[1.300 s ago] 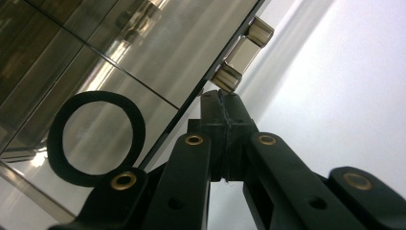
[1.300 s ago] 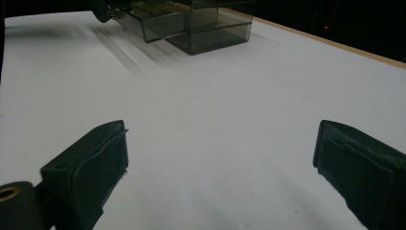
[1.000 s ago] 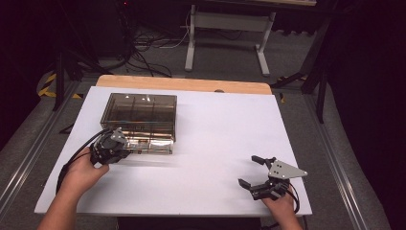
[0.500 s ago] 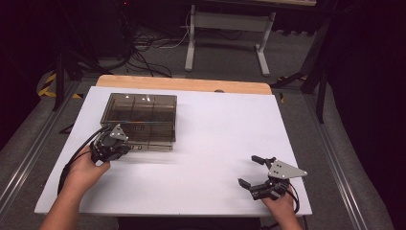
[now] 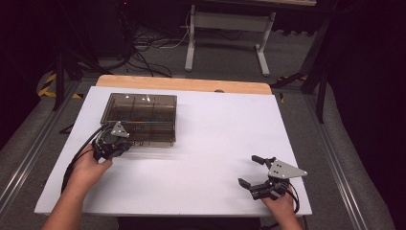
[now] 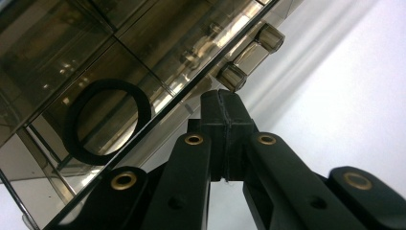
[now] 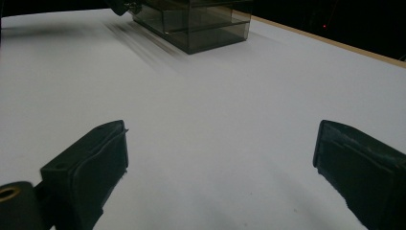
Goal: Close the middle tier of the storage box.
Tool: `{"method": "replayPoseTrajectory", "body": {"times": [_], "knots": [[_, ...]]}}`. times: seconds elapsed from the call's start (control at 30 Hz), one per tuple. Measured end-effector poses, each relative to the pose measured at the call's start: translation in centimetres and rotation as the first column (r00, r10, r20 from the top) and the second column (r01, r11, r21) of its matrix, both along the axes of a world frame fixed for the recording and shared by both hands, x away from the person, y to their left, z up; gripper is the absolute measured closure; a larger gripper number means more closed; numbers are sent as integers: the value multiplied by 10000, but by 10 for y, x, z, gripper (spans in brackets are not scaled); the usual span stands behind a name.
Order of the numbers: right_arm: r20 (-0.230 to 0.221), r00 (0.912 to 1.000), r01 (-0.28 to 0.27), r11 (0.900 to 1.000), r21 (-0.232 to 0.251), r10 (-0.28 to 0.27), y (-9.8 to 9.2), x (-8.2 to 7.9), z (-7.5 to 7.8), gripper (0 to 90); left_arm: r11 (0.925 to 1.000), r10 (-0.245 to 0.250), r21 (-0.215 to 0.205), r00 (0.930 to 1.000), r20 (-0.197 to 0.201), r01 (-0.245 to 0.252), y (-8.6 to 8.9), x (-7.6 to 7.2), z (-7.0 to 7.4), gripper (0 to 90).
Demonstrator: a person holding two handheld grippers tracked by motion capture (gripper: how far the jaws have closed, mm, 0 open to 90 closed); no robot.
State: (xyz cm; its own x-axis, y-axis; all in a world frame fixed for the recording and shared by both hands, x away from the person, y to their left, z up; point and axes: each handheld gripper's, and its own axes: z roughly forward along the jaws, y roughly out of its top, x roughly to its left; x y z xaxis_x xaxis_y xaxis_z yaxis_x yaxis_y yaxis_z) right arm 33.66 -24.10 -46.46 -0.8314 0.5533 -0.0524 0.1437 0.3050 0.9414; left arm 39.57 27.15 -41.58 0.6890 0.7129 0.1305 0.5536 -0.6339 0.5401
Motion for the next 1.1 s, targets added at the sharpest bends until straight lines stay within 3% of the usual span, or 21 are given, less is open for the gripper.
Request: {"method": "replayPoseTrajectory", "body": {"times": [0.57,1.1], "knots": [[-20,10000,10,10000,-17,-10,0,0,0,53,9948,932,-469,9939,585,-905,-1,10,-4,894],[-30,10000,3,10000,-41,-3,0,0,0,54,9887,1306,-841,9881,807,-1238,0,16,-7,893]]}}
